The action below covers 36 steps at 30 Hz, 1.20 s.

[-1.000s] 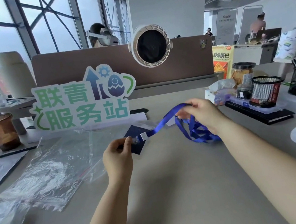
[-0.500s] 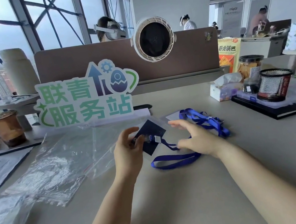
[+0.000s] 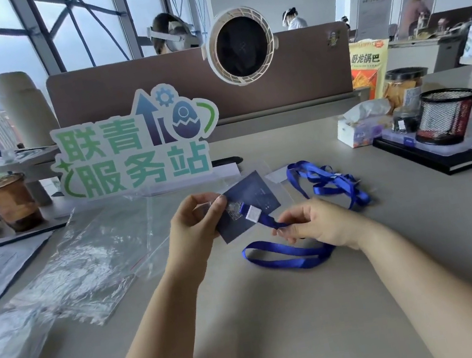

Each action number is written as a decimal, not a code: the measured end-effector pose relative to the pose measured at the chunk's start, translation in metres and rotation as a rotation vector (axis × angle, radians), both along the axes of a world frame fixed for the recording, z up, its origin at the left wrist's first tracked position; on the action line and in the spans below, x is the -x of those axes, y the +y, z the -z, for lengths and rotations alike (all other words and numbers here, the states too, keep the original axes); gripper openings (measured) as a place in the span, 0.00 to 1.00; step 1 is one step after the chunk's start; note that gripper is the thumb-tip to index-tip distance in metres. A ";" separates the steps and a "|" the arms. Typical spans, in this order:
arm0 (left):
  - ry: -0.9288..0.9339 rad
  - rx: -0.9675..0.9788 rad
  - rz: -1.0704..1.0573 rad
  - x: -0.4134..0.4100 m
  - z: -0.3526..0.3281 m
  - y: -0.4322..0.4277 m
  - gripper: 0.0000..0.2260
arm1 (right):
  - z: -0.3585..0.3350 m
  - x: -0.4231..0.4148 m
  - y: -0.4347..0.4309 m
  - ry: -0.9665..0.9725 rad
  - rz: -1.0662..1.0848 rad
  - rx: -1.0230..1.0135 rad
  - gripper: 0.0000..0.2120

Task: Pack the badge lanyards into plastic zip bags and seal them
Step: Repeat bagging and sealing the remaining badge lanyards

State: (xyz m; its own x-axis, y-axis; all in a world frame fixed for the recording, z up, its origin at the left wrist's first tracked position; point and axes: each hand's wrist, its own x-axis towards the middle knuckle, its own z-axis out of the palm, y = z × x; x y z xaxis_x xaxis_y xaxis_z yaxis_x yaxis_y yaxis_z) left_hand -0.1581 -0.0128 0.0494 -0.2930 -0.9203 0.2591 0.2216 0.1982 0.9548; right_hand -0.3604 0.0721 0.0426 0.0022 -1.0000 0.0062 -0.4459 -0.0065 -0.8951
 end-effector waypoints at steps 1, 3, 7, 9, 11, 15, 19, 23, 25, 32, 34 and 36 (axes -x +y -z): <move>-0.009 0.026 0.069 -0.003 -0.001 0.000 0.02 | 0.000 0.003 0.002 -0.015 -0.023 0.001 0.05; -0.077 0.106 0.204 -0.009 -0.002 0.000 0.03 | -0.002 0.008 0.004 -0.006 -0.030 -0.006 0.05; -0.351 0.294 0.307 -0.015 0.001 -0.002 0.05 | -0.004 0.014 0.004 -0.056 0.040 0.004 0.03; -0.476 0.363 0.279 -0.012 0.003 -0.002 0.09 | -0.005 0.014 0.001 -0.104 0.115 0.048 0.02; -0.540 0.417 0.158 -0.009 0.004 -0.002 0.09 | -0.006 0.013 -0.002 -0.193 0.201 0.167 0.02; -0.594 0.441 -0.187 -0.003 0.003 -0.005 0.10 | -0.015 0.002 -0.001 -0.316 0.189 0.412 0.06; -0.483 0.287 -0.374 0.004 0.005 -0.005 0.08 | -0.017 -0.014 0.000 -0.266 0.113 0.339 0.04; -0.241 0.160 -0.374 0.003 0.006 -0.004 0.09 | -0.007 -0.024 -0.002 -0.205 0.089 0.216 0.04; -0.080 0.046 -0.322 0.003 0.005 -0.002 0.09 | 0.000 -0.023 -0.002 -0.161 0.072 0.141 0.04; 0.101 -0.092 0.021 -0.008 -0.009 -0.001 0.06 | -0.003 -0.012 -0.005 -0.217 0.099 0.076 0.03; 0.021 -0.036 0.121 -0.012 -0.010 0.001 0.06 | -0.004 -0.008 -0.004 -0.221 0.149 0.079 0.05; -0.079 0.029 0.209 -0.014 -0.011 0.002 0.06 | -0.004 -0.003 -0.003 -0.202 0.171 0.074 0.03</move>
State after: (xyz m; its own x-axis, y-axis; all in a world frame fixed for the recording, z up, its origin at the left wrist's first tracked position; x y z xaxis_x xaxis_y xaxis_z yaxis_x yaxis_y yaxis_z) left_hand -0.1439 -0.0108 0.0605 -0.4969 -0.8300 0.2534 0.1852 0.1839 0.9653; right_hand -0.3574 0.0695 0.0469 -0.1750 -0.9826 0.0623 -0.2584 -0.0152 -0.9659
